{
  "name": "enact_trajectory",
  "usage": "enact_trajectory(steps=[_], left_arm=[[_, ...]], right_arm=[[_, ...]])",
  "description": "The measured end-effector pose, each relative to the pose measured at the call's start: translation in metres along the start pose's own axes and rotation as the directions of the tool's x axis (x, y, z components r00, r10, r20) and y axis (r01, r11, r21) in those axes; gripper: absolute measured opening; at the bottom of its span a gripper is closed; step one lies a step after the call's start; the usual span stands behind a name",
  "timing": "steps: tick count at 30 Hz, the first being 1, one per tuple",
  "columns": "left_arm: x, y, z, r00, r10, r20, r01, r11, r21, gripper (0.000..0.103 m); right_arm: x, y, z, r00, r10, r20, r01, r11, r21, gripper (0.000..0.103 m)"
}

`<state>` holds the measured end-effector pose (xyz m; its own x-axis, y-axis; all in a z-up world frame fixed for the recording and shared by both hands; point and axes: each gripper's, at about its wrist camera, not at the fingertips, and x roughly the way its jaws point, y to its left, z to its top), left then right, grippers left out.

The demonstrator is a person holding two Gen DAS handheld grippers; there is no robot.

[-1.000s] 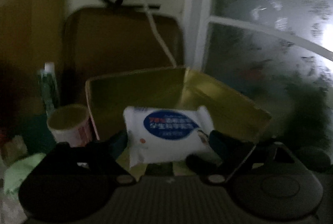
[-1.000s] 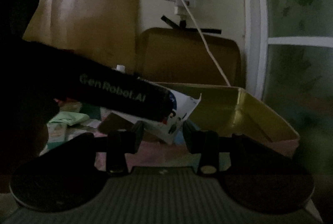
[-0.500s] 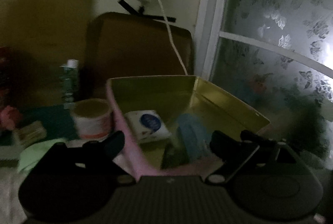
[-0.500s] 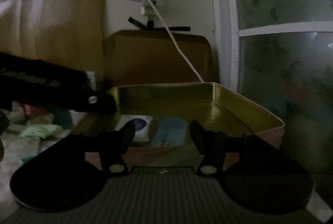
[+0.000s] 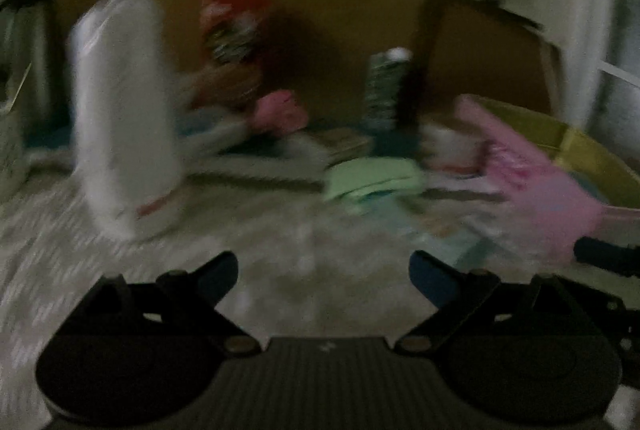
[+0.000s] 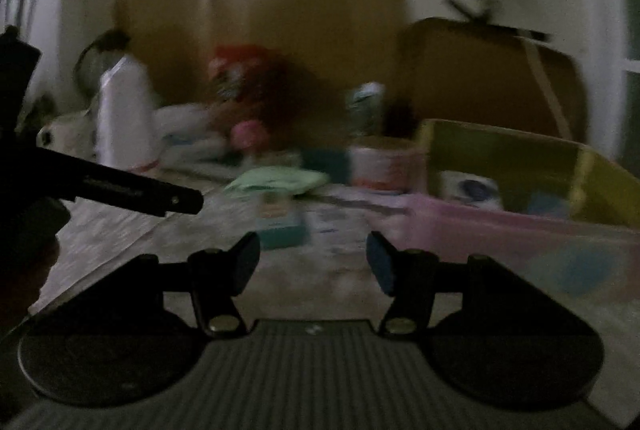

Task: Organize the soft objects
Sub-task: 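Grasp the small teal pineapple-print box with the left tool, then lower the teal box into the pink tin and open the left tool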

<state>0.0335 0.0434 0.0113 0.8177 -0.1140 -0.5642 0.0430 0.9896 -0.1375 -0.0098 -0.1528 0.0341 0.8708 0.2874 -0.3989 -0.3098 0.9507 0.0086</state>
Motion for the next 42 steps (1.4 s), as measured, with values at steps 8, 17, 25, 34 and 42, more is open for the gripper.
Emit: enact_trajectory(steps=[8,17,25,34,42], left_arm=[[0.005,0.035,0.003,0.997,-0.081,0.015,0.082,0.979,-0.187,0.092],[0.005,0.033,0.0,0.996,-0.082,0.016,0.084,0.981,-0.174,0.092],[0.002,0.029,-0.001,0.996,-0.086,-0.001,0.085,0.985,-0.153,0.093],[-0.025,0.008,-0.018,0.972,-0.226,-0.059,0.214,0.963,-0.164,0.093],[-0.033,-0.044,-0.019,0.916,-0.341,-0.21,0.324,0.939,-0.112,0.064]], right_arm=[[0.077,0.03,0.025,0.992,0.035,-0.125,-0.049,0.992,-0.116,0.058],[0.09,0.042,0.024,0.974,0.08,-0.21,-0.099,0.992,-0.083,0.043],[0.011,0.053,-0.012,0.965,0.186,-0.186,-0.194,0.981,-0.029,0.043],[-0.022,0.048,-0.039,0.976,0.157,-0.152,-0.162,0.987,-0.018,0.049],[-0.017,-0.01,-0.041,0.932,0.352,-0.087,-0.277,0.846,0.456,0.044]])
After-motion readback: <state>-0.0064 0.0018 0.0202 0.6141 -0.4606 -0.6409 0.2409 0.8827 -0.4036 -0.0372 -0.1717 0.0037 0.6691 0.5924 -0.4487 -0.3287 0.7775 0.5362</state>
